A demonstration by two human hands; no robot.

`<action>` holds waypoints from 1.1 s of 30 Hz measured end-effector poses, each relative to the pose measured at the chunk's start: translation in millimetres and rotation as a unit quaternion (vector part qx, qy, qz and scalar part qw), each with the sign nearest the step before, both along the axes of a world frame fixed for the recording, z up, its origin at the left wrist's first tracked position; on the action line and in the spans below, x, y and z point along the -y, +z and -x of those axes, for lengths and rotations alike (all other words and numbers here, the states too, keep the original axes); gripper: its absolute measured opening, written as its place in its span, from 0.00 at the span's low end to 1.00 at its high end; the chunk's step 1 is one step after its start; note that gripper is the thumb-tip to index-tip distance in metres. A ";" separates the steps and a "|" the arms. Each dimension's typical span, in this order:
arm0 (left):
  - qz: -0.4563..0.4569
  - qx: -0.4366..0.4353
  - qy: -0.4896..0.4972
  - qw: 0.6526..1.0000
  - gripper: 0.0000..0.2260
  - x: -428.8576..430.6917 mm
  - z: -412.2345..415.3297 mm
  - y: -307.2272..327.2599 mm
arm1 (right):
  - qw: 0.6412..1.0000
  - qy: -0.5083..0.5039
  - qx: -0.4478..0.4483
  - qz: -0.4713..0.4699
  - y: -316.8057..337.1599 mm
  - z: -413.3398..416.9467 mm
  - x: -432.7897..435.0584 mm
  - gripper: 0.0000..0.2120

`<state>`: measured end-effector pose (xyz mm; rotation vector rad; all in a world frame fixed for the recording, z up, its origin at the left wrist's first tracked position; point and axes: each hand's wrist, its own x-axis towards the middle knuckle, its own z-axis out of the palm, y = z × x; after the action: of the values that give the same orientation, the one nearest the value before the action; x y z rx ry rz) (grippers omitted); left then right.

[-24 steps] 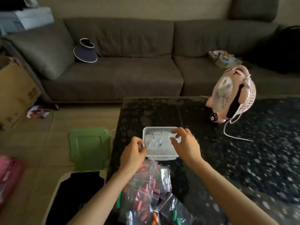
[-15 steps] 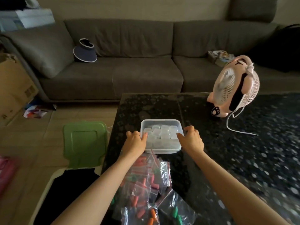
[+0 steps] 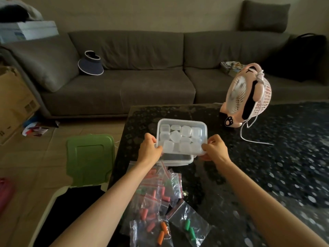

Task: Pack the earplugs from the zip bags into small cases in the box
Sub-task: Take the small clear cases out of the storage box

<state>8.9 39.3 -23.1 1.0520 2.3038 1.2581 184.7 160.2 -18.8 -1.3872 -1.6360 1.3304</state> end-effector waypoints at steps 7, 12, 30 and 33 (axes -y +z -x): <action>0.102 -0.013 -0.149 0.984 0.15 3.5 -41.8 -15.4 | 0.994 -0.020 0.108 0.010 -9.0 -61.5 -13.0 0.09; 0.115 -0.115 -0.139 0.977 0.18 0.6 -66.6 -35.0 | 0.980 -0.002 0.194 -0.040 -20.4 -89.8 -6.0 0.10; 0.032 -0.112 -0.122 0.986 0.05 4.2 -88.1 -42.9 | 0.991 -0.028 0.108 -0.067 -47.6 -100.8 13.0 0.07; 0.025 -0.133 -0.122 0.983 0.06 4.9 -86.1 -42.2 | 0.990 -0.045 0.108 -0.074 -47.1 -99.3 12.9 0.04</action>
<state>94.9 34.4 -65.3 1.5098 2.2882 1.0122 284.0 147.3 -65.9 -1.5391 -1.7496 1.0149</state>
